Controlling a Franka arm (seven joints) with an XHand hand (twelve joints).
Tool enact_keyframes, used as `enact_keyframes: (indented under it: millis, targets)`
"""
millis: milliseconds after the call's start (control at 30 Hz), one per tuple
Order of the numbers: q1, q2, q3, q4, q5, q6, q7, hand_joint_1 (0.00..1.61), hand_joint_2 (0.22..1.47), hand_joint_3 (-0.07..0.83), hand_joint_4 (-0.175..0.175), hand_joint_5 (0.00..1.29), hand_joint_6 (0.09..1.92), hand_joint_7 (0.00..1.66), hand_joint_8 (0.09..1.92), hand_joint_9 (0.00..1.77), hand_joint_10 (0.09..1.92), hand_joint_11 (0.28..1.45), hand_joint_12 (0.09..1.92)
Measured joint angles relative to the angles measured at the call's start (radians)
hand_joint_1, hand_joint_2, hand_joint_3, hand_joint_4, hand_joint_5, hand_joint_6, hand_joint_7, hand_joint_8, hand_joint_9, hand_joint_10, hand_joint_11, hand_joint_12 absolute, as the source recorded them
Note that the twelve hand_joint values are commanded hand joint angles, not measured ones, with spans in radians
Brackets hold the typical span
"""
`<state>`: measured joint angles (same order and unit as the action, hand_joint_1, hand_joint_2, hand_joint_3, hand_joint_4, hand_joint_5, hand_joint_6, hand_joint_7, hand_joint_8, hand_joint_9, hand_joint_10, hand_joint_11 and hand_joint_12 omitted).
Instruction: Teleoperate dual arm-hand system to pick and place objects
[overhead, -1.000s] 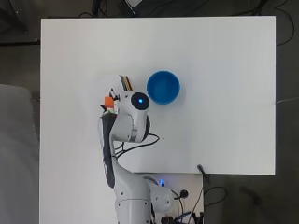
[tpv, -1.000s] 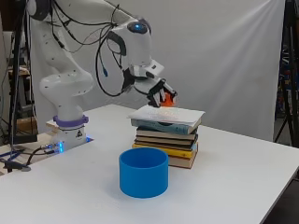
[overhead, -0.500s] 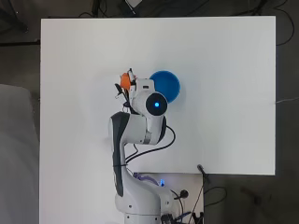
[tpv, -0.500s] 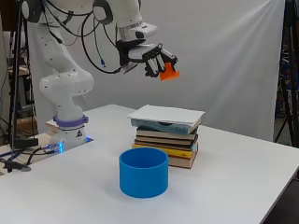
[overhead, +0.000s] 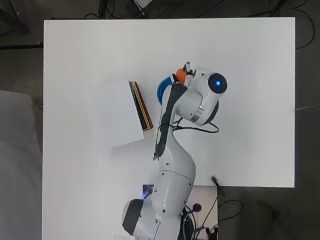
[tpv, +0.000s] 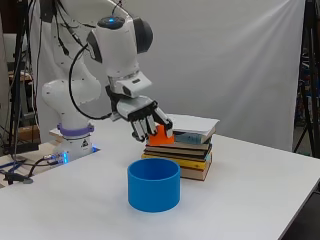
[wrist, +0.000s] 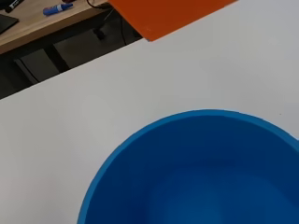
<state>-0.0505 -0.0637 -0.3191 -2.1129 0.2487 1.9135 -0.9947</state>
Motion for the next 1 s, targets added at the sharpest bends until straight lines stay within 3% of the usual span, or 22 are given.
enact_keyframes:
  millis: [267, 367, 467, 500, 533, 567, 600, 633, 700, 800, 1000]
  targets:
    - [-0.026, 0.136, -0.024, -0.009, 0.056, 0.056, -0.105, 1.05, 1.22, -0.006, 0.175, 0.72, 1.92, 1.28, 1.92, 1.52, 1.92, 1.17, 1.77]
    - [-0.024, 0.125, -0.005, -0.032, 0.066, 0.060, -0.117, 0.93, 1.25, 0.010, 0.173, 0.72, 1.55, 1.27, 1.92, 1.52, 1.92, 1.16, 1.77]
    - [-0.020, 0.090, 0.036, -0.065, 0.064, 0.077, -0.122, 0.95, 1.21, -0.005, 0.175, 0.80, 1.32, 1.30, 1.92, 1.54, 1.92, 1.17, 1.76]
    - [-0.016, 0.082, 0.047, -0.068, 0.059, 0.081, -0.120, 0.76, 1.13, -0.018, 0.087, 0.55, 0.90, 1.06, 1.73, 1.30, 1.82, 0.95, 1.61]
    - [-0.006, 0.075, 0.051, -0.069, 0.052, 0.083, -0.118, 0.50, 0.94, -0.031, 0.075, 0.31, 0.51, 0.64, 1.09, 0.79, 1.28, 0.65, 1.16]
    - [0.008, 0.073, 0.049, -0.068, 0.044, 0.081, -0.114, 0.32, 0.80, -0.026, 0.082, 0.16, 0.26, 0.34, 0.59, 0.43, 0.76, 0.47, 0.73]
    - [0.024, 0.078, 0.046, -0.060, 0.034, 0.070, -0.102, 0.22, 0.72, -0.017, 0.089, 0.08, 0.13, 0.17, 0.30, 0.23, 0.42, 0.39, 0.42]
    - [0.036, 0.090, 0.044, -0.045, 0.025, 0.047, -0.084, 0.16, 0.71, -0.007, 0.091, 0.04, 0.09, 0.08, 0.14, 0.13, 0.22, 0.37, 0.22]
    - [0.044, 0.124, 0.049, 0.006, 0.013, -0.025, -0.041, 0.08, 0.78, 0.010, 0.089, 0.01, 0.09, 0.02, 0.09, 0.11, 0.09, 0.38, 0.09]
    - [0.032, 0.150, 0.047, 0.081, 0.007, -0.122, -0.018, 0.10, 0.87, 0.013, 0.075, 0.00, 0.09, 0.02, 0.09, 0.16, 0.09, 0.39, 0.09]
    - [0.027, 0.098, 0.047, 0.054, -0.002, -0.097, -0.004, 0.06, 0.91, 0.004, 0.050, 0.04, 0.09, 0.15, 0.09, 0.30, 0.09, 0.43, 0.09]
